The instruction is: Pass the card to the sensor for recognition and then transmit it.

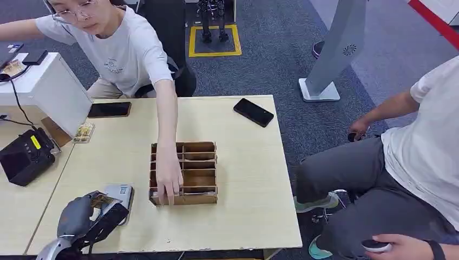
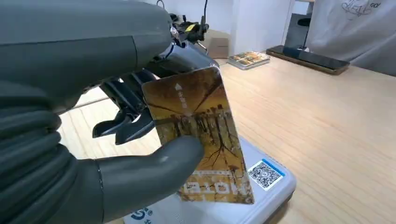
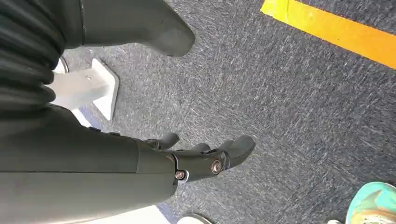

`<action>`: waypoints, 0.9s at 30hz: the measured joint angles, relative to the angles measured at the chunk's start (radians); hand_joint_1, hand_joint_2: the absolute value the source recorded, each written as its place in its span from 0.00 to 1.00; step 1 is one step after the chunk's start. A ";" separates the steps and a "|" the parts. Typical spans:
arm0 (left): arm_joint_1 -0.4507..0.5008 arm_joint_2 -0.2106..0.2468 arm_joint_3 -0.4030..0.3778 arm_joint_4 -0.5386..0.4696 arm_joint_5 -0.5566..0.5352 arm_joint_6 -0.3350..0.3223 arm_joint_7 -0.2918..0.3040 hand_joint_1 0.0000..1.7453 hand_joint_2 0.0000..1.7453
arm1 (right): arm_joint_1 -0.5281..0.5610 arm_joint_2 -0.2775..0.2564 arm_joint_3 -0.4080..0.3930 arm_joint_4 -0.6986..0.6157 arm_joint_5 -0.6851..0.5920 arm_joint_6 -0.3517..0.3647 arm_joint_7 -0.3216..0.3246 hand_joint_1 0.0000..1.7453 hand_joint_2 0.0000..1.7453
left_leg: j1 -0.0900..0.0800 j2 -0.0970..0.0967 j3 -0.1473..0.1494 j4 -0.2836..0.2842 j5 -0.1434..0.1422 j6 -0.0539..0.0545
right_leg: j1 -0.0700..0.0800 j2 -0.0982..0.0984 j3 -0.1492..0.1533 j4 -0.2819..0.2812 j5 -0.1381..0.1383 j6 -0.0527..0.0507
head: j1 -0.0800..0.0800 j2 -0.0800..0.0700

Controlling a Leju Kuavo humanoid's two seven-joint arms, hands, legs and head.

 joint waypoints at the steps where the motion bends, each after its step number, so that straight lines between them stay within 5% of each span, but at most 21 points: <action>1: 0.000 -0.001 0.000 0.001 0.000 0.000 0.000 1.00 1.00 | 0.000 0.000 0.001 0.001 0.000 -0.001 0.000 0.00 1.00 | 0.000 0.000 0.000 0.000 0.000 0.000 | 0.000 0.000 0.000 0.000 0.000 0.000 | 0.001 0.000; 27: 0.000 -0.007 0.000 0.006 -0.003 0.000 0.002 1.00 1.00 | -0.003 -0.005 0.008 0.014 0.000 -0.002 0.000 0.00 1.00 | 0.000 0.000 0.000 0.000 0.000 0.000 | 0.000 0.000 0.000 0.000 0.000 0.000 | 0.000 0.000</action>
